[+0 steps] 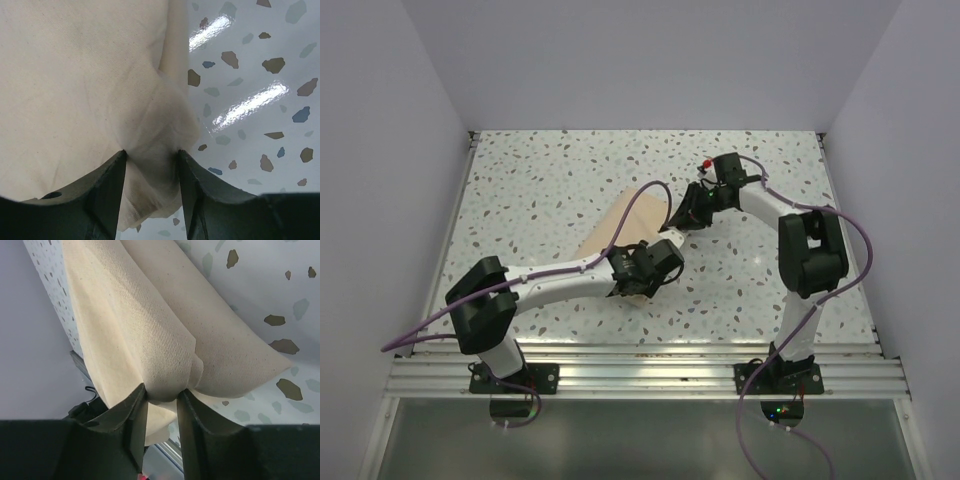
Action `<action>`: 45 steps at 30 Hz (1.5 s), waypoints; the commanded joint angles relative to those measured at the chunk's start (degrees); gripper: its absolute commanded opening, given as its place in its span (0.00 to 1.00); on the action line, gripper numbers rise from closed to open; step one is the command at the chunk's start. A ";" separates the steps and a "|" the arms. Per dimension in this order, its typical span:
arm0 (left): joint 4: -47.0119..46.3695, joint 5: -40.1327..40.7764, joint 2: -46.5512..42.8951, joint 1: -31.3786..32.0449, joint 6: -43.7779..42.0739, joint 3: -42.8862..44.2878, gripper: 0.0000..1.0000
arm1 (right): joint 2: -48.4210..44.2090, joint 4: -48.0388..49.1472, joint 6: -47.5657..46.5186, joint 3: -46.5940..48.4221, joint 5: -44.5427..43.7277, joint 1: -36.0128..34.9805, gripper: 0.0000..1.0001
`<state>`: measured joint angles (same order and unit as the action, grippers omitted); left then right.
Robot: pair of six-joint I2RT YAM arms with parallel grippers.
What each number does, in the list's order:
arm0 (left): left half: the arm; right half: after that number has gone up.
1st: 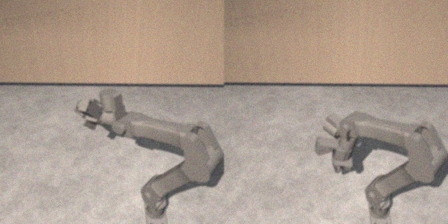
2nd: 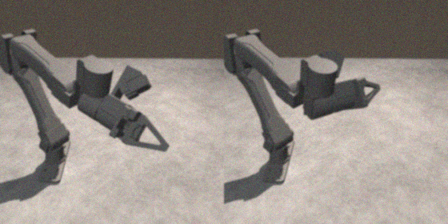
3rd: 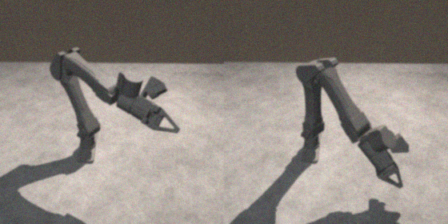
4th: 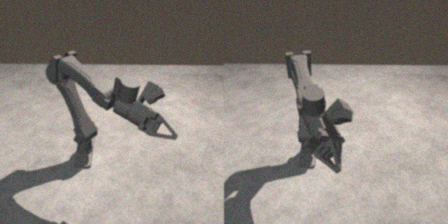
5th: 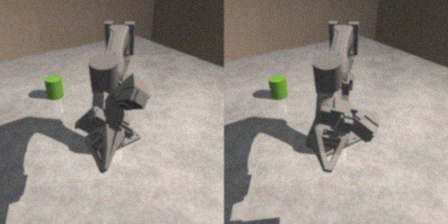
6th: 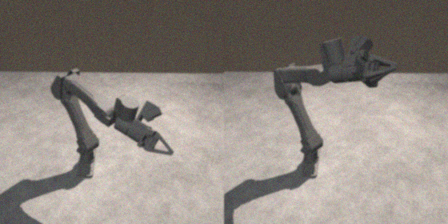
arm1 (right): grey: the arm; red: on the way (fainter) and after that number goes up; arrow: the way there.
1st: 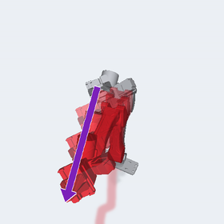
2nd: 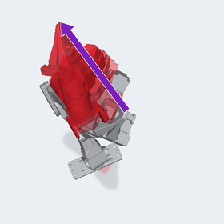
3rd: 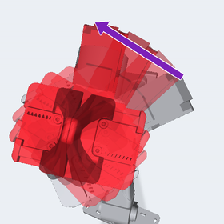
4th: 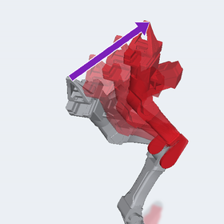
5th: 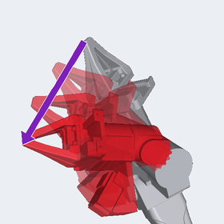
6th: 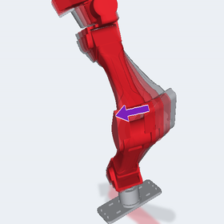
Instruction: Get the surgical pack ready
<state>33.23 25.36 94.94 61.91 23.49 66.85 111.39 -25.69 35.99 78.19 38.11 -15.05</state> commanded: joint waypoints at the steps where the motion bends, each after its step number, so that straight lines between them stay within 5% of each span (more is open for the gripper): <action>1: -0.36 0.04 -0.89 0.23 0.60 -0.93 0.49 | 0.23 1.08 1.37 2.31 -0.58 -0.51 0.28; 10: -0.54 -1.81 -2.38 0.23 0.60 -4.09 0.00 | 0.32 -4.18 -1.97 5.13 -4.79 1.86 0.00; 22: -2.38 -6.11 -6.69 0.23 0.51 -7.61 0.00 | 2.61 -4.63 -4.34 5.13 -2.16 4.85 0.05; 24: -2.38 -7.60 -8.26 0.14 0.42 -6.39 0.14 | 1.55 -5.68 -5.74 4.07 -2.25 4.85 0.22; 25: -2.56 -8.31 -8.80 0.14 0.16 -5.68 0.31 | 0.24 -7.16 -6.10 4.16 -2.51 4.94 0.29; 29: -3.00 -11.12 -11.70 -1.08 1.38 -1.56 0.44 | -4.32 -10.34 -7.77 3.63 -2.25 4.85 0.33; 33: -6.24 -17.70 -15.12 -8.09 2.62 -1.28 0.40 | -8.38 -13.07 -8.83 3.98 -3.04 4.68 0.35; 37: -10.81 -24.21 -14.61 -14.61 2.36 -1.81 0.21 | -9.09 -9.84 -7.87 4.42 -0.41 2.66 0.33; 39: -14.05 -29.19 -12.07 -16.63 2.35 -1.46 0.12 | -7.61 -7.02 -5.94 4.77 2.05 1.96 0.28; 45: -24.86 -40.02 -4.78 -16.91 4.37 -1.46 0.03 | -0.84 0.99 -1.88 4.69 7.24 1.42 0.07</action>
<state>17.78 -5.30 87.55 44.75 26.15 64.38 107.37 -29.32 31.97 81.78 42.00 -13.93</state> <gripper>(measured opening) 0.036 0.089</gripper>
